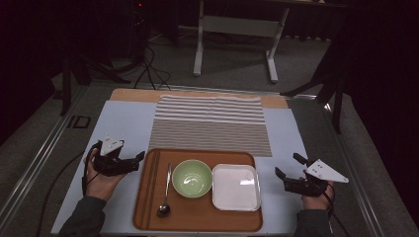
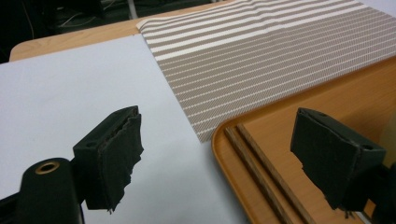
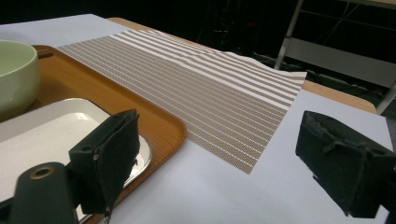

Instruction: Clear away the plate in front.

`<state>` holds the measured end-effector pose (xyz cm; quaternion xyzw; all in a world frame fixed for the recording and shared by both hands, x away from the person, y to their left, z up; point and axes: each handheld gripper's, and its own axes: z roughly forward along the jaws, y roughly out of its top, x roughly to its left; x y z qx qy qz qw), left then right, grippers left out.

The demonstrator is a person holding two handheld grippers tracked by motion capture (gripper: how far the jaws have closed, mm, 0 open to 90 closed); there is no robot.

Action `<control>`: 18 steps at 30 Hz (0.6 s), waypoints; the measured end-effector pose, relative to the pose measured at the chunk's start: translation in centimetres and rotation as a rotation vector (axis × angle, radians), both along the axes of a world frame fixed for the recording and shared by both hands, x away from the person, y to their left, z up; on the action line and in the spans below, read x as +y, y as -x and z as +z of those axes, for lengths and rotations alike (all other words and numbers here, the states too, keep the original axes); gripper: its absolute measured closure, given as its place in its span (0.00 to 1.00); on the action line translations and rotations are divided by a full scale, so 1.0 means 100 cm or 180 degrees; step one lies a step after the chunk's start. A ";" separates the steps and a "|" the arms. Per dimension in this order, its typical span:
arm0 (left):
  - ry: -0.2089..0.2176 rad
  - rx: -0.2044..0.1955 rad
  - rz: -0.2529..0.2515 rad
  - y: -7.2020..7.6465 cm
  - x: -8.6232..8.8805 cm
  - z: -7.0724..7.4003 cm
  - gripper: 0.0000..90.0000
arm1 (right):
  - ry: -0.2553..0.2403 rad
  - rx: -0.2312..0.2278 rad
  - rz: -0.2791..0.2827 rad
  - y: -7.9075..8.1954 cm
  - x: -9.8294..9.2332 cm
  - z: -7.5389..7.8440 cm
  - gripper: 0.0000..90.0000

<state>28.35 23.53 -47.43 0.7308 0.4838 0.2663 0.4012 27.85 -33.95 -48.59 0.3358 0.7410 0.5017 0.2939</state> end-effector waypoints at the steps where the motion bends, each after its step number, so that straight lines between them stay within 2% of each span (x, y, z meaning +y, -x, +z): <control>1: -0.0019 -0.0004 0.0010 0.002 0.000 -0.001 0.19 | -0.0003 0.0000 0.0001 0.000 0.000 0.000 0.14; 18: -0.0170 -0.0082 0.0030 0.021 0.004 -0.007 0.18 | 0.0010 -0.0012 0.0019 0.001 0.000 0.001 0.14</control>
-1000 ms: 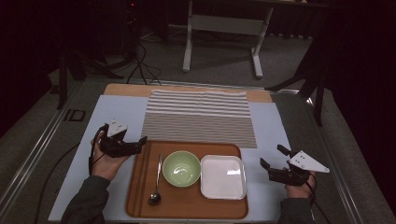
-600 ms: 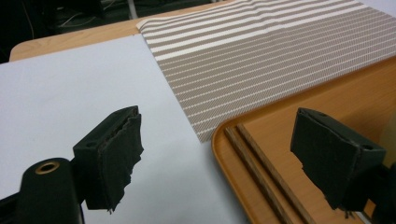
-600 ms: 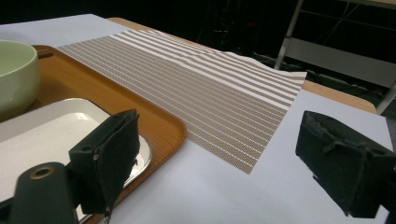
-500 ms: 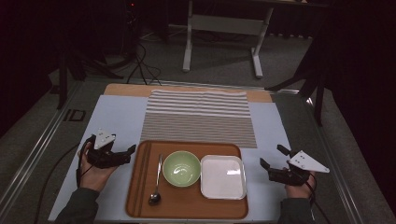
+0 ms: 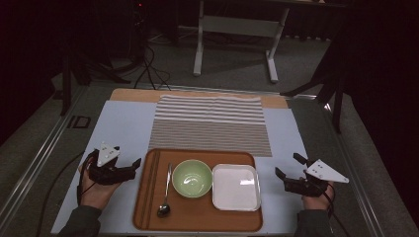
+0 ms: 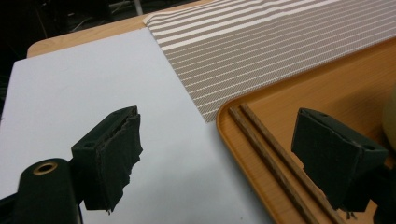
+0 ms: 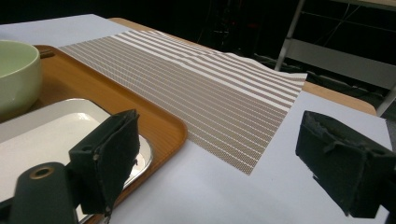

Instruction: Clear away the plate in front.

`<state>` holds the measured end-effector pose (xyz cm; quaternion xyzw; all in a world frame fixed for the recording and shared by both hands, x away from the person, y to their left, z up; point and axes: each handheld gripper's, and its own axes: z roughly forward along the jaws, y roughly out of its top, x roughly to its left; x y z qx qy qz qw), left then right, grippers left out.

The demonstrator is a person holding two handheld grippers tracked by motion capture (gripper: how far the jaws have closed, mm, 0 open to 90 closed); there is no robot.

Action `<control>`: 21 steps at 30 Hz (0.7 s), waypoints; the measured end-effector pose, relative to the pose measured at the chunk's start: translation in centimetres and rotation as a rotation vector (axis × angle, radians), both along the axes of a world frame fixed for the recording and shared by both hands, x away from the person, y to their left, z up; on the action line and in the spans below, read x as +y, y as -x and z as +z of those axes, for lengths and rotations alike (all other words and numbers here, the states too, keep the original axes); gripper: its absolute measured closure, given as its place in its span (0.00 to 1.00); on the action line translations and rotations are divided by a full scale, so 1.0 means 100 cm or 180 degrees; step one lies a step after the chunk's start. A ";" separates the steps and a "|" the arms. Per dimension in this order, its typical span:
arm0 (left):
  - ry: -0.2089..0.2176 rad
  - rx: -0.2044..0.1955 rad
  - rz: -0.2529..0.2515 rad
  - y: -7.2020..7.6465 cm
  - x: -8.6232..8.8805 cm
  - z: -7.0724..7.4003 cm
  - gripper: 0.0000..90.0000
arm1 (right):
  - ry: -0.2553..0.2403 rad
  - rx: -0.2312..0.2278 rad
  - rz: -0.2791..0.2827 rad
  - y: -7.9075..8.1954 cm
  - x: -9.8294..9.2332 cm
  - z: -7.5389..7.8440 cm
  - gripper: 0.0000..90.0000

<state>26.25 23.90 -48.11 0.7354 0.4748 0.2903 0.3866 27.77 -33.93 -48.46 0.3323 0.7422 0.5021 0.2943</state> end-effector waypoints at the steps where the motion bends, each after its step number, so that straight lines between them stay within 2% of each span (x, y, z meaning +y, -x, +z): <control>1: -0.0008 -0.0003 0.0013 0.001 0.001 0.000 0.18 | 0.0002 0.0000 0.0000 0.000 0.000 0.000 0.14; 14: 0.0081 -0.0091 0.0167 0.015 0.015 0.001 0.18 | 0.0028 0.0002 0.0006 -0.008 0.002 0.001 0.14; 21: 0.0124 -0.0083 0.0263 0.019 0.025 0.001 0.19 | 0.0046 0.0053 0.0008 -0.013 0.005 -0.001 0.14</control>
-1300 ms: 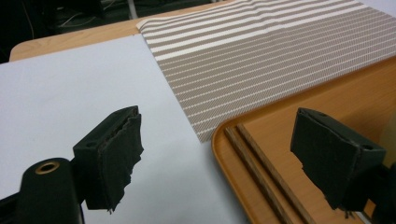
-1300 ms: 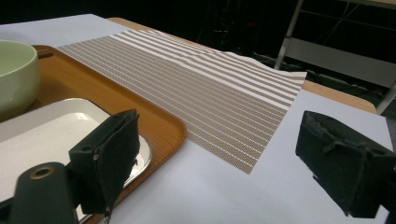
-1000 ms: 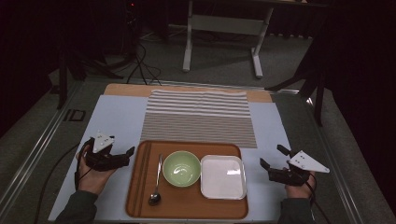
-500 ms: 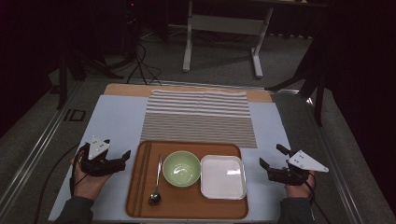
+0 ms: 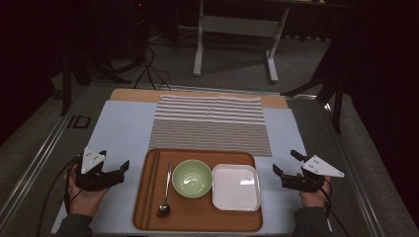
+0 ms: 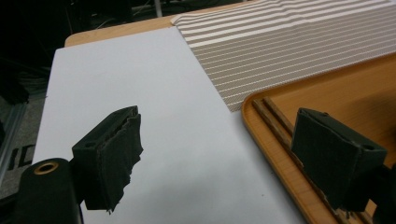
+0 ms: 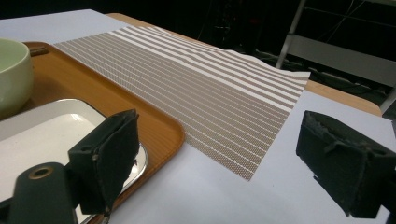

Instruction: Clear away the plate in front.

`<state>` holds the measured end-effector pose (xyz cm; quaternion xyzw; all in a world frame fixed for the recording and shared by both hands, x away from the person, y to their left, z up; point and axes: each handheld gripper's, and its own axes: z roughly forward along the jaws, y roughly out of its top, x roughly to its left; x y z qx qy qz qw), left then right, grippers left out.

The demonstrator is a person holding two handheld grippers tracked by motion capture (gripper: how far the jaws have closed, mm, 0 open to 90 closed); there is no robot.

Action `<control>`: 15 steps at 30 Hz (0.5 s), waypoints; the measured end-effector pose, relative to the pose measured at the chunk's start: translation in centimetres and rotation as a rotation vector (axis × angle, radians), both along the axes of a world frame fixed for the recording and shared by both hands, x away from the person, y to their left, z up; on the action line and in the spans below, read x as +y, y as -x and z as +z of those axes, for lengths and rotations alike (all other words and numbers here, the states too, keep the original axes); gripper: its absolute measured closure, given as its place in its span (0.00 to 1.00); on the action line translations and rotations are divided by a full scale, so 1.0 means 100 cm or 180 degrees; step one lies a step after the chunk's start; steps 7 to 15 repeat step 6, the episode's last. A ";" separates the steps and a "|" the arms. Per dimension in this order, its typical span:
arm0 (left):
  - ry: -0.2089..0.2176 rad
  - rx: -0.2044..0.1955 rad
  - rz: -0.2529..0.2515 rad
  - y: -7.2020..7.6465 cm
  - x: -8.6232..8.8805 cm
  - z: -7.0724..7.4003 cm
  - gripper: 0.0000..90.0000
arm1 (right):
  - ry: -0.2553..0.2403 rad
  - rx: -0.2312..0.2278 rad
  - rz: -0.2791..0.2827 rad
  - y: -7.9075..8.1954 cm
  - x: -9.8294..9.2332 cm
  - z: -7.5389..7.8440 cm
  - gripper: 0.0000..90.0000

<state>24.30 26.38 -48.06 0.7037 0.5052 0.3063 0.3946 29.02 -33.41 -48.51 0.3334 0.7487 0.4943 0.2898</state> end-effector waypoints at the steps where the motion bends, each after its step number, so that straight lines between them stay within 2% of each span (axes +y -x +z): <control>1: 0.0009 0.0005 0.0000 0.000 0.001 0.000 0.19 | -0.0003 0.0007 0.0005 -0.001 0.000 0.000 0.14; 15: 0.0010 0.0030 0.0011 -0.001 0.003 -0.002 0.19 | 0.0016 0.0013 0.0009 -0.002 0.001 -0.001 0.14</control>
